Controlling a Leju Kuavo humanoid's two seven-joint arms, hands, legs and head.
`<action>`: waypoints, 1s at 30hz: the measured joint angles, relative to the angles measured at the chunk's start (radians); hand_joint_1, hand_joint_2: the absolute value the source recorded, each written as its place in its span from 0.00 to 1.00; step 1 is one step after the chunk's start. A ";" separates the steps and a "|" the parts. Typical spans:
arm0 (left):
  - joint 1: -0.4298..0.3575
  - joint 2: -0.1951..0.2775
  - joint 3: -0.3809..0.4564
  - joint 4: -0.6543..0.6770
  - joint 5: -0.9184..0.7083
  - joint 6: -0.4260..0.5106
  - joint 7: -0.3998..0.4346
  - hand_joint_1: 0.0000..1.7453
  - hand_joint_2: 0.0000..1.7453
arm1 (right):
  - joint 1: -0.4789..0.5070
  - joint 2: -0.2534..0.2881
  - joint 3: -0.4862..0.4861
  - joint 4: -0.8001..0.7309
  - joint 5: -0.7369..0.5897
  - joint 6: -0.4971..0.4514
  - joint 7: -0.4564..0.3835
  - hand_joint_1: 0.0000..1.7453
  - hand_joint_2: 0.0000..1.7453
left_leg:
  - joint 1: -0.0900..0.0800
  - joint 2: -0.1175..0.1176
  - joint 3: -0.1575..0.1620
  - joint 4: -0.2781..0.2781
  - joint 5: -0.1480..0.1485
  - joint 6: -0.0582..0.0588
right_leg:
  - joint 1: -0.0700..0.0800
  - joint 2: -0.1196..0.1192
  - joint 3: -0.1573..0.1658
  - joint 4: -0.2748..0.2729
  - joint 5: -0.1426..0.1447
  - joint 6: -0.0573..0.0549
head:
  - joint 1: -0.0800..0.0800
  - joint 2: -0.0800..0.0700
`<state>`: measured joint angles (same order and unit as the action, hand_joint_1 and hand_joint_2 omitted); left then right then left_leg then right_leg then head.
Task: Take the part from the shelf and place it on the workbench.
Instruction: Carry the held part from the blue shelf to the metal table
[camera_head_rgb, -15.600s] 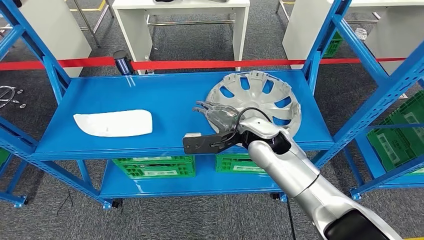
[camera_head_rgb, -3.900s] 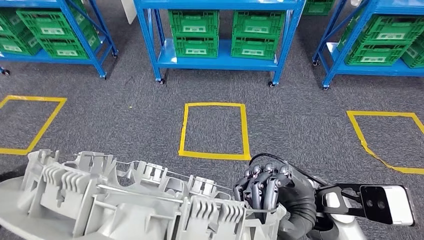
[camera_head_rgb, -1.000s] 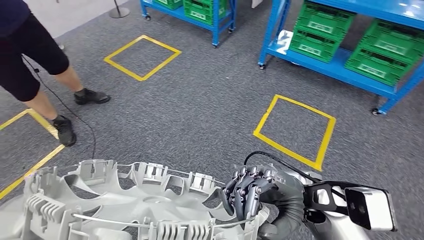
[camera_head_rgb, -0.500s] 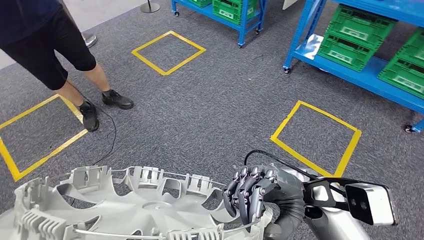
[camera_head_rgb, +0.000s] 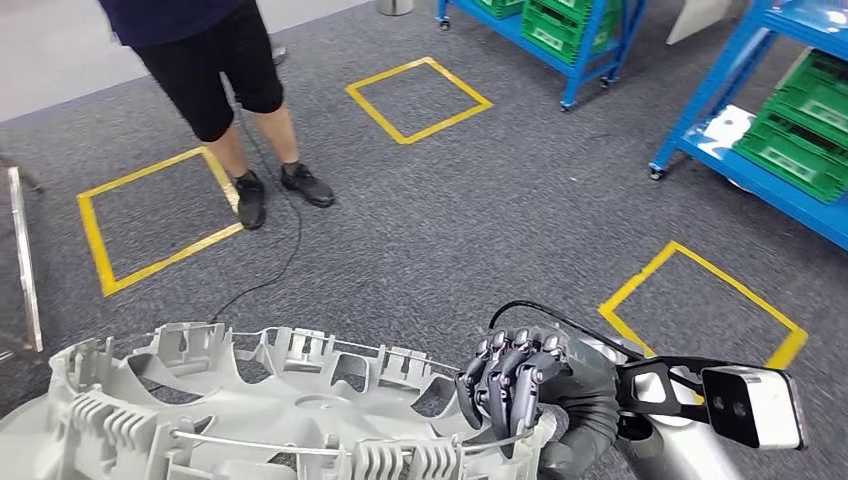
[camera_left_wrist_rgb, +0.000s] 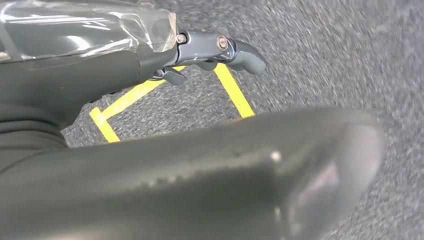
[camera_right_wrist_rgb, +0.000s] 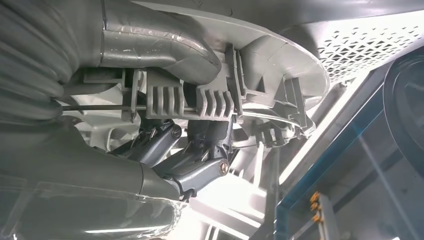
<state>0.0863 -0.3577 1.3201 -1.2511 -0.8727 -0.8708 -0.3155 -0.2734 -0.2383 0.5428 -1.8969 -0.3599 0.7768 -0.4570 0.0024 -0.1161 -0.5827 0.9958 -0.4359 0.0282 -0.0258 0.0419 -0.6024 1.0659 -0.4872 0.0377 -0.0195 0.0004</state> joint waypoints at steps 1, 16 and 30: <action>0.000 0.000 0.001 -0.002 0.000 0.000 0.000 0.00 0.00 | 0.001 0.000 0.000 0.000 0.000 0.000 0.000 1.00 1.00 | -0.001 -0.011 -0.004 0.004 -0.002 -0.005 | -0.001 0.012 0.018 -0.039 0.015 -0.004 | 0.000 0.000; -0.002 0.002 0.009 -0.011 -0.022 0.004 -0.013 0.00 0.00 | 0.003 0.007 -0.005 0.002 0.001 0.002 0.002 1.00 1.00 | -0.003 0.177 -0.032 0.047 -0.015 -0.026 | 0.024 -0.141 0.052 -0.058 -0.001 -0.050 | -0.009 0.000; -0.039 0.023 0.032 0.062 -0.055 0.031 -0.078 0.00 0.00 | -0.012 0.020 0.012 0.022 0.018 0.003 0.035 1.00 1.00 | -0.001 0.066 -0.004 -0.007 0.007 0.007 | 0.018 -0.046 -0.109 0.261 -0.122 -0.037 | 0.000 0.000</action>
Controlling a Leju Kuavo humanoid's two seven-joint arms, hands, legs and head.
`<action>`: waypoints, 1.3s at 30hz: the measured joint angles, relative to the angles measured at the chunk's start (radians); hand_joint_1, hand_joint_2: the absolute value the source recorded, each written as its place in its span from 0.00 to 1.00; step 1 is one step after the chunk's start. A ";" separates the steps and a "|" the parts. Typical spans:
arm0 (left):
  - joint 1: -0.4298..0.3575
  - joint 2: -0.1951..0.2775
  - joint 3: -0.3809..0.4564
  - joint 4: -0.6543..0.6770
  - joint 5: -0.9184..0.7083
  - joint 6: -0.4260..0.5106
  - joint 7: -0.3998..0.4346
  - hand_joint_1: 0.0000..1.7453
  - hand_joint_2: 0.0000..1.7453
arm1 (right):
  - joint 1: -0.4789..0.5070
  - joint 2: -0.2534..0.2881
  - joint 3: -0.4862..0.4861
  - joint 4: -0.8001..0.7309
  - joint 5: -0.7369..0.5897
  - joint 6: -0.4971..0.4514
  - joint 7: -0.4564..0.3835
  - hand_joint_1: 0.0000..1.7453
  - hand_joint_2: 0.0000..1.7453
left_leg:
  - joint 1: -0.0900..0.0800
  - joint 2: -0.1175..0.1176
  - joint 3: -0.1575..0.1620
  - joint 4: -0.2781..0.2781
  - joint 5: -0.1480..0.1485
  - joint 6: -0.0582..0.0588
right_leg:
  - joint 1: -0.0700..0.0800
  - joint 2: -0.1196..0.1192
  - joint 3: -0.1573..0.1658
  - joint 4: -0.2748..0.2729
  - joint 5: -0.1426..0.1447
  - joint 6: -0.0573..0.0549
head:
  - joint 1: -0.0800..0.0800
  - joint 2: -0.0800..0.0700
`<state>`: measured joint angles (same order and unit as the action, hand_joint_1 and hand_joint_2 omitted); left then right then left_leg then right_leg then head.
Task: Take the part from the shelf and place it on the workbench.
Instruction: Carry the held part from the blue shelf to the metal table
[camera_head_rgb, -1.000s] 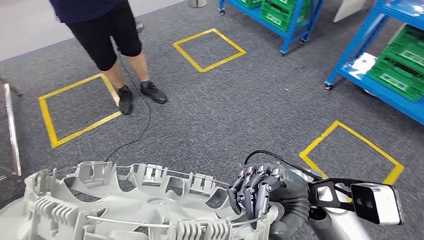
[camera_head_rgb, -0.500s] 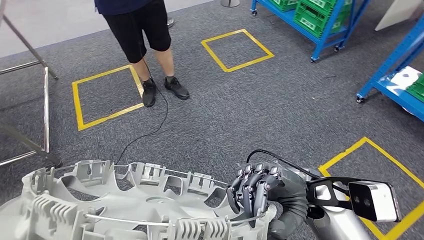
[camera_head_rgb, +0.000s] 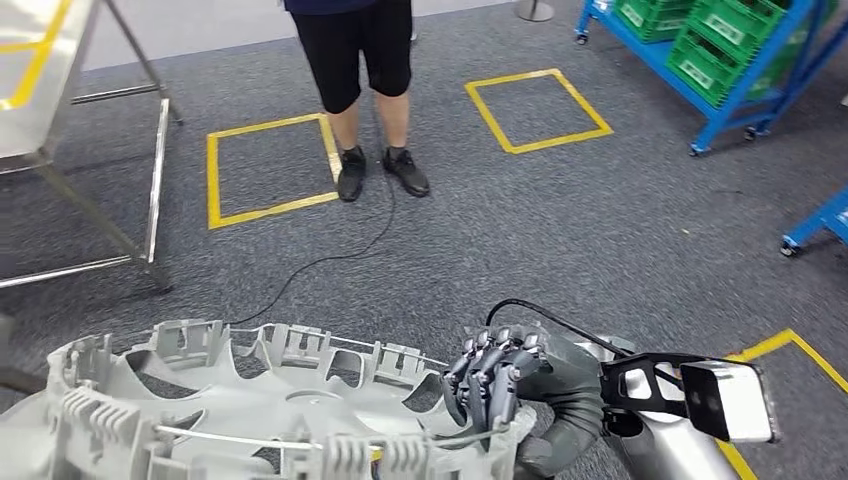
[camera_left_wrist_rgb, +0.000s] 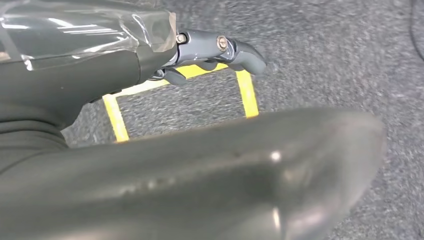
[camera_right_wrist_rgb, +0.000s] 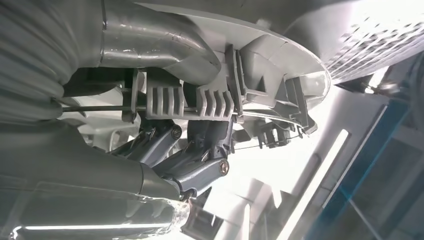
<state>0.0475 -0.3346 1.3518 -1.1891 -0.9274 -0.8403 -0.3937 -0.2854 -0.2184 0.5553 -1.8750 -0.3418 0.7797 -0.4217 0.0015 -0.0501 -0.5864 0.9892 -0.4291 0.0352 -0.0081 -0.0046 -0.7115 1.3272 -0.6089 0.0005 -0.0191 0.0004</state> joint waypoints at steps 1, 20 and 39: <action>0.001 0.000 0.003 0.004 -0.009 -0.006 -0.007 0.00 0.00 | -0.001 0.000 0.003 0.000 0.000 -0.008 0.006 1.00 1.00 | 0.001 -0.013 0.002 0.000 0.000 -0.001 | -0.002 0.002 0.013 -0.036 0.021 0.008 | 0.000 0.000; -0.029 -0.004 0.088 -0.001 -0.076 -0.085 0.008 0.00 0.00 | -0.018 0.003 0.030 0.000 -0.025 -0.012 0.016 1.00 1.00 | -0.006 0.123 -0.028 0.032 -0.012 -0.031 | 0.022 -0.114 0.152 -0.317 0.128 -0.019 | -0.006 0.000; -0.024 -0.023 0.114 -0.008 -0.104 -0.084 -0.013 0.00 0.00 | -0.004 -0.008 0.017 0.003 -0.031 -0.006 0.013 1.00 1.00 | 0.012 -0.051 -0.034 0.046 -0.017 -0.048 | -0.011 0.025 0.130 -0.307 0.149 -0.007 | -0.001 0.000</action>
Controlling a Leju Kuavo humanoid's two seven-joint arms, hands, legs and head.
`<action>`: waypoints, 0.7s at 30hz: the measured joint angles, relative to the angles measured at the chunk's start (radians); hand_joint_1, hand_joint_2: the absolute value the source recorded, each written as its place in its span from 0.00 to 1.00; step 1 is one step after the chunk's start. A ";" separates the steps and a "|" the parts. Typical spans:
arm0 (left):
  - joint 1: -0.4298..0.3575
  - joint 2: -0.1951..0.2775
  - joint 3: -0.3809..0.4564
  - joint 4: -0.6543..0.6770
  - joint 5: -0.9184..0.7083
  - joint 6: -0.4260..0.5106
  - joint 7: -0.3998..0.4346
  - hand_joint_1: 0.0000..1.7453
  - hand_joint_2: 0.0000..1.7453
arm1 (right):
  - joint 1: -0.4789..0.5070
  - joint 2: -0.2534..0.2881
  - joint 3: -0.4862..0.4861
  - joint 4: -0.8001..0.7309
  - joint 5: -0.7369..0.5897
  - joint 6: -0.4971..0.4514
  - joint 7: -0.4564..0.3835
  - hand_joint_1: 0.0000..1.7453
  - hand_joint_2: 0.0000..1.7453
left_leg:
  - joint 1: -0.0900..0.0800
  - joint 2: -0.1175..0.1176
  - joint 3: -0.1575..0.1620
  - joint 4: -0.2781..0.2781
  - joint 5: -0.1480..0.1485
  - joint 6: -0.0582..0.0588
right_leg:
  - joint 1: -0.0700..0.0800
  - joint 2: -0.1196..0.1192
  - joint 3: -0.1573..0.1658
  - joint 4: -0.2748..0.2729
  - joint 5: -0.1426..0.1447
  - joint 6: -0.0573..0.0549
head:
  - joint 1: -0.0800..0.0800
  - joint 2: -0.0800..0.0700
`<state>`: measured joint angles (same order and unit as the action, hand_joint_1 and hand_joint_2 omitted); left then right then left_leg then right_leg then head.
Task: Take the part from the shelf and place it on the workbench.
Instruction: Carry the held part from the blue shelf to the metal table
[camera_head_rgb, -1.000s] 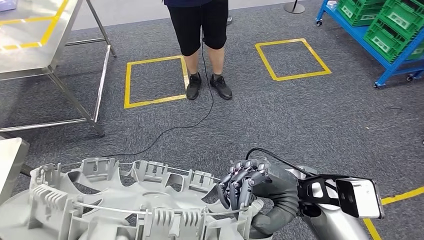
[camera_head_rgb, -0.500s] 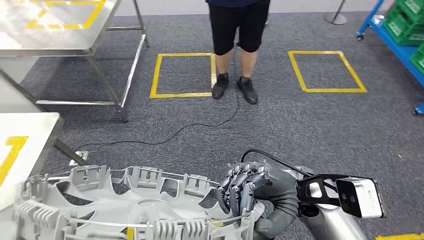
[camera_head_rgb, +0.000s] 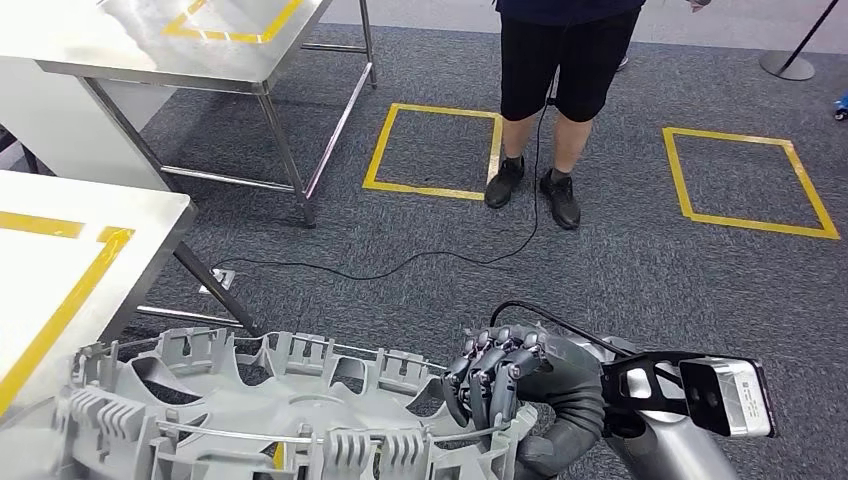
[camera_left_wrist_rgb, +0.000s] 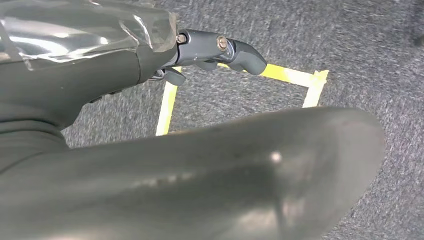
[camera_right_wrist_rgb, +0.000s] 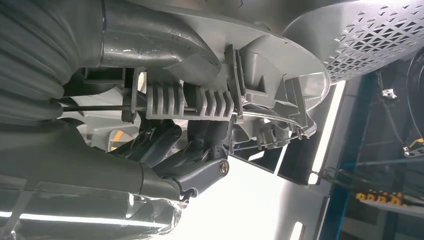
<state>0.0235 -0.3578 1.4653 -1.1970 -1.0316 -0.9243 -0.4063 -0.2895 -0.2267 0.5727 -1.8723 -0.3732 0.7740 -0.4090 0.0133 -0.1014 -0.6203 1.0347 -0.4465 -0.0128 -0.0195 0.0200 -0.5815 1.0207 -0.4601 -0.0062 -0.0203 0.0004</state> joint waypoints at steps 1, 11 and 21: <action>-0.001 0.000 0.002 0.000 -0.001 0.000 0.000 0.00 0.00 | 0.000 0.000 0.000 0.000 -0.001 0.000 0.000 1.00 1.00 | -0.001 0.034 -0.019 0.040 -0.022 -0.003 | 0.000 -0.010 0.002 -0.001 -0.001 -0.006 | -0.003 0.000; -0.013 0.003 0.008 -0.012 -0.026 -0.007 -0.009 0.00 0.00 | 0.001 -0.004 -0.002 0.003 -0.004 0.000 -0.021 1.00 1.00 | -0.034 0.179 0.012 -0.004 -0.004 0.042 | 0.035 -0.132 0.018 -0.002 -0.023 -0.021 | -0.006 0.000; -0.023 -0.002 0.019 -0.023 -0.028 -0.014 -0.010 0.00 0.00 | -0.001 -0.010 -0.004 0.004 -0.006 0.000 -0.027 1.00 1.00 | -0.008 0.047 0.045 -0.056 0.028 0.057 | 0.006 -0.023 -0.122 0.272 -0.111 0.017 | -0.001 0.000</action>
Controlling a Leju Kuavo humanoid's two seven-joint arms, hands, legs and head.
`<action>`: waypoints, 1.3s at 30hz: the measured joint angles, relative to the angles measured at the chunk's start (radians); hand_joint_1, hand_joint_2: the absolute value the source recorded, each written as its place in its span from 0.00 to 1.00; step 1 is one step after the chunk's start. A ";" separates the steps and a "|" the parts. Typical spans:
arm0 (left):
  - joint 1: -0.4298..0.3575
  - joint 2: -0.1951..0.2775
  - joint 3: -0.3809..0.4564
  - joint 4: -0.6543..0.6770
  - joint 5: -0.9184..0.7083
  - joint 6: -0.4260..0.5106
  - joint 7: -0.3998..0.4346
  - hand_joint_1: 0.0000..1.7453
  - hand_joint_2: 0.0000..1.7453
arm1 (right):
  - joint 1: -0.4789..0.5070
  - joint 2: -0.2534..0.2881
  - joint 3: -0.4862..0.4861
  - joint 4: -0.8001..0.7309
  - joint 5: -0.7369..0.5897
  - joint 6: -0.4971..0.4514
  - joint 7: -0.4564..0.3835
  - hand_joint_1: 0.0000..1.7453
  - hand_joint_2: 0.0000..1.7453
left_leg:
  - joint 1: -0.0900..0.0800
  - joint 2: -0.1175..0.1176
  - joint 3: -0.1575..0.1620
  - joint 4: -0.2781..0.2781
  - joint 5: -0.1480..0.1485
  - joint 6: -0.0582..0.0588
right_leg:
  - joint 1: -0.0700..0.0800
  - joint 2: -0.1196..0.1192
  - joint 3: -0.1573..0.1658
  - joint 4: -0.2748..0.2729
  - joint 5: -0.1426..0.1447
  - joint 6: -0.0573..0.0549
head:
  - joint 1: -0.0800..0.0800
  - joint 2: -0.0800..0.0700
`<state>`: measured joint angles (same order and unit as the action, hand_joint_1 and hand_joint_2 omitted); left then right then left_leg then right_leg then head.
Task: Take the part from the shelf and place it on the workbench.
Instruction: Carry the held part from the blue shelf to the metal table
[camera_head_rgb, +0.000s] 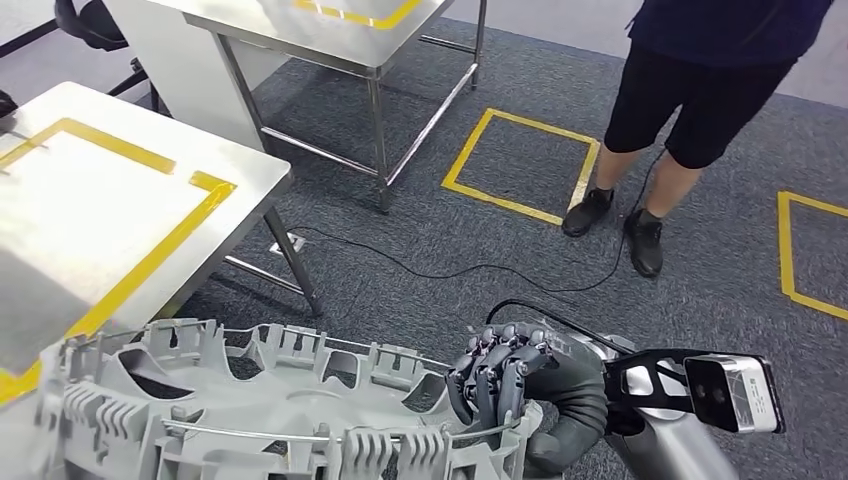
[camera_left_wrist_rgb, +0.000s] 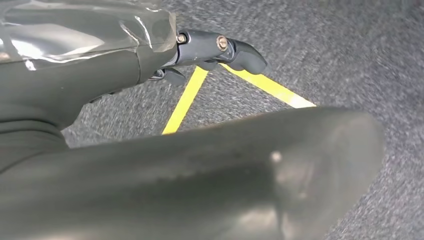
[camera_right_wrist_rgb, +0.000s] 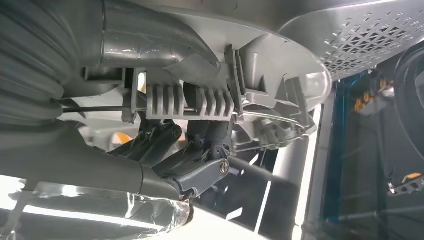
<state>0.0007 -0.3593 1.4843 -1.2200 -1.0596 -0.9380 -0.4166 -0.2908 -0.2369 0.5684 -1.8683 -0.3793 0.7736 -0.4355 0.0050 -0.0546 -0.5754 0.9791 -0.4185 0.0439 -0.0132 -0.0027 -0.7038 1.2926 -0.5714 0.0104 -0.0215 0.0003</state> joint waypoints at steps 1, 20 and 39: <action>0.000 0.000 0.000 0.000 0.000 0.000 0.000 0.00 0.00 | 0.000 -0.001 0.000 0.000 0.000 0.000 0.000 1.00 1.00 | 0.004 -0.017 0.001 0.002 -0.001 -0.004 | -0.007 0.002 0.013 -0.040 0.025 0.014 | 0.000 0.000; -0.001 0.004 0.018 -0.007 -0.038 -0.013 -0.021 0.00 0.00 | 0.004 0.005 -0.005 0.000 -0.005 0.008 -0.002 1.00 1.00 | 0.003 0.113 -0.064 0.103 -0.038 -0.048 | 0.000 -0.089 0.132 -0.273 0.100 -0.021 | -0.008 0.000; -0.016 0.020 0.020 0.023 -0.052 0.011 -0.017 0.00 0.00 | 0.021 0.008 -0.030 0.016 0.009 0.035 -0.025 1.00 1.00 | 0.008 -0.092 -0.017 0.024 -0.021 -0.040 | -0.016 0.043 0.101 -0.281 0.138 0.008 | 0.004 0.000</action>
<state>-0.0148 -0.3394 1.5041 -1.1969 -1.1115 -0.9272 -0.4334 -0.2702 -0.2285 0.5381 -1.8526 -0.3700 0.8084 -0.4603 0.0132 -0.1465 -0.5925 1.0035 -0.4398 0.0040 -0.0290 0.0405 -0.6024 1.0116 -0.4339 0.0183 -0.0179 0.0004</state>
